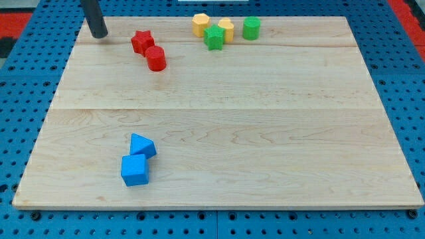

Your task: Push the red blocks towards the blue blocks

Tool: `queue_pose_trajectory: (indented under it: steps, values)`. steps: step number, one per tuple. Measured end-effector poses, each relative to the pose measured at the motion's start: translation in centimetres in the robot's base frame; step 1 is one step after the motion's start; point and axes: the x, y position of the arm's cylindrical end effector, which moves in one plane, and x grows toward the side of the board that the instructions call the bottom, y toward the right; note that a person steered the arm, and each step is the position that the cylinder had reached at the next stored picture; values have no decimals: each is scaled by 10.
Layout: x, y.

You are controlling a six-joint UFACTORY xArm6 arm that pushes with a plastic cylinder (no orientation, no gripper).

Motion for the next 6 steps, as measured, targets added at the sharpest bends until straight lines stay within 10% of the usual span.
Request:
queue_pose_trajectory:
  steps: [1,2,3,6]
  values:
    - [43,26]
    - [-47,-31]
    - [-48,18]
    - [58,118]
